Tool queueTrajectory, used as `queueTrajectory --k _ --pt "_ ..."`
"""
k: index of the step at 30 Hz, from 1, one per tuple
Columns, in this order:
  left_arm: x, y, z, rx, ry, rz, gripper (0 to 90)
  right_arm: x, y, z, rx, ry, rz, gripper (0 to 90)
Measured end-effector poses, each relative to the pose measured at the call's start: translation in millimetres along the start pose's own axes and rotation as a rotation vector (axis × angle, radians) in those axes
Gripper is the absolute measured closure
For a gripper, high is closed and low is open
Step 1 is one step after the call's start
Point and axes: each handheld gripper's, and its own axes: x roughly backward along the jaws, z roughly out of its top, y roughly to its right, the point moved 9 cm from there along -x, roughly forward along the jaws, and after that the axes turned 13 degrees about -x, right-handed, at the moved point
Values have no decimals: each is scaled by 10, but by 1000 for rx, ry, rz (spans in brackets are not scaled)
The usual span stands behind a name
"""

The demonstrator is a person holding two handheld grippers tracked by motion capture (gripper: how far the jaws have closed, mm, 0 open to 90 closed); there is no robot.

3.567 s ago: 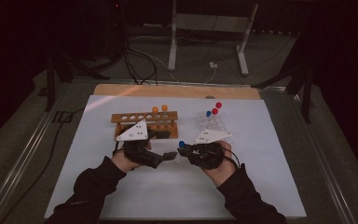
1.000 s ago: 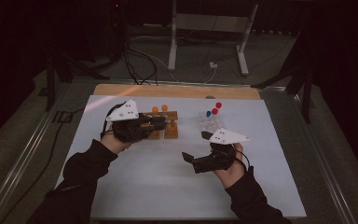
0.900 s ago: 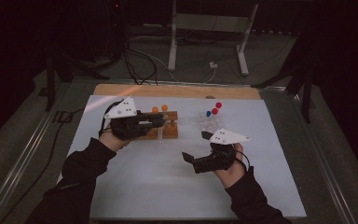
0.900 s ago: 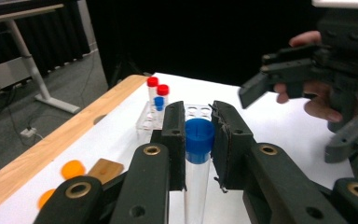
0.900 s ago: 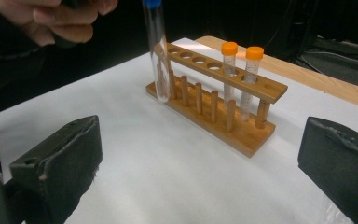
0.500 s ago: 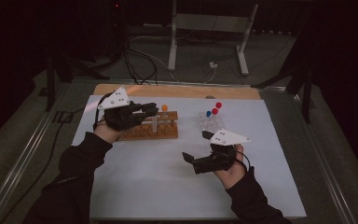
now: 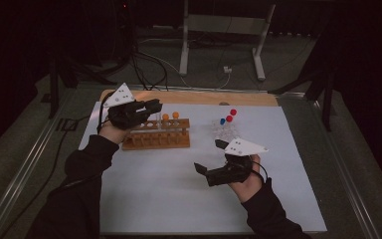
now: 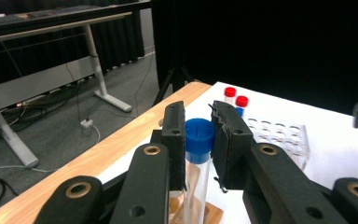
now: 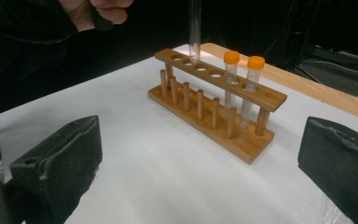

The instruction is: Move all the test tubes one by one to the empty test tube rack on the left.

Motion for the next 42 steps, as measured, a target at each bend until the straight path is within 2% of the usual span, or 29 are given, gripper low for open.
queueTrajectory --k 8,18,29,42 --pt "-72 -184 -119 38 -9 60 774 9 -13 4 1 1 7 0" --pt "-200 -294 -303 80 -15 105 775 7 -12 -2 5 -3 6 0" --pt "-301 -293 -495 108 -22 122 775 16 -5 -2 2 -4 7 0" --pt "-401 -174 -745 121 -55 117 774 28 -4 3 -4 -5 9 0"
